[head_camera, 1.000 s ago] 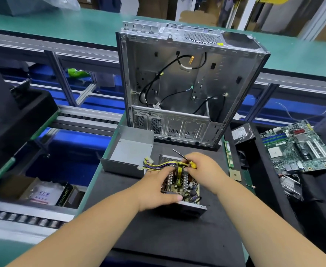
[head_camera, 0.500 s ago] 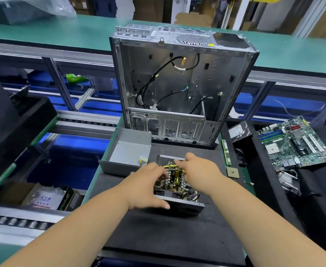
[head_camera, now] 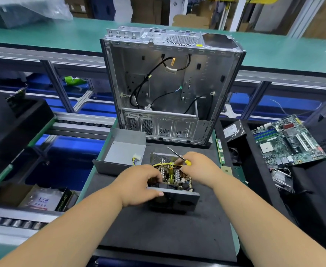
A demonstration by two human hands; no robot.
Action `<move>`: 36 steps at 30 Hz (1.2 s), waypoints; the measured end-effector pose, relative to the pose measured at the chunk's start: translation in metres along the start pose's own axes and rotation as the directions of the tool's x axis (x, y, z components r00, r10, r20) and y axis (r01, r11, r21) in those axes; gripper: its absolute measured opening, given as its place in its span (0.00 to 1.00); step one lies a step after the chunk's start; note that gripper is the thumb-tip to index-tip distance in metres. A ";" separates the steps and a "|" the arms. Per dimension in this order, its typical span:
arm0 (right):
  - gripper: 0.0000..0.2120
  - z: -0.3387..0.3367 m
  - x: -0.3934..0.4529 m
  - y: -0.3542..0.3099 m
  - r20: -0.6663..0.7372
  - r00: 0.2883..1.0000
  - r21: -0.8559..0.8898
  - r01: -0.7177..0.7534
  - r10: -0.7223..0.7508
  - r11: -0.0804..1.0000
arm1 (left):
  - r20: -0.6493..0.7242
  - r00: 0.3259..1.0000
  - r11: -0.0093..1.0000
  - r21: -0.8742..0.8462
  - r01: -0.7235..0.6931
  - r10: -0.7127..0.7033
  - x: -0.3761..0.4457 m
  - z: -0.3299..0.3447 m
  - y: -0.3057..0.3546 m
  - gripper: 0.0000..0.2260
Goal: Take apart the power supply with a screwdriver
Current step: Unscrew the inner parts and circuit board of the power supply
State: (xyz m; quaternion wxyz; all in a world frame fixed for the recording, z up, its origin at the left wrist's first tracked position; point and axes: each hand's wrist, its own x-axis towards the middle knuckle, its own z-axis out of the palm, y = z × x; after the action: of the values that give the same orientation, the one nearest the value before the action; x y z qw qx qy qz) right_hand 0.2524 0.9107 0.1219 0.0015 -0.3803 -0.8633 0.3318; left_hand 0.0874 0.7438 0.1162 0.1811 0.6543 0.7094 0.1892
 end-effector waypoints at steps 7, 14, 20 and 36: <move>0.12 -0.020 0.005 -0.008 0.167 0.971 0.235 -0.211 0.174 0.949 | 0.022 0.994 0.904 -0.414 0.105 -0.106 0.024 -0.022 0.008 0.04; 0.14 -0.039 0.012 0.000 0.187 0.940 0.506 -0.342 0.286 0.792 | 0.015 0.975 0.917 -0.336 0.214 -0.222 0.052 -0.033 0.006 0.04; 0.04 -0.047 0.016 0.010 -0.010 0.924 0.379 -0.352 0.383 0.856 | -0.017 0.959 0.921 -0.284 0.267 -0.283 0.066 -0.032 0.001 0.07; 0.08 -0.080 -0.031 -0.011 -0.603 0.768 0.471 0.123 0.217 0.874 | -0.115 0.988 0.950 0.285 0.128 -0.099 0.104 -0.016 0.019 0.15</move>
State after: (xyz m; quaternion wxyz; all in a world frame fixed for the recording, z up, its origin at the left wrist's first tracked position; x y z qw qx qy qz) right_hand 0.2881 0.9304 0.1981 0.3812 -0.4795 -0.6891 0.3871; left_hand 0.0879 0.8487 0.1387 0.0578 0.6217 0.7742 0.1042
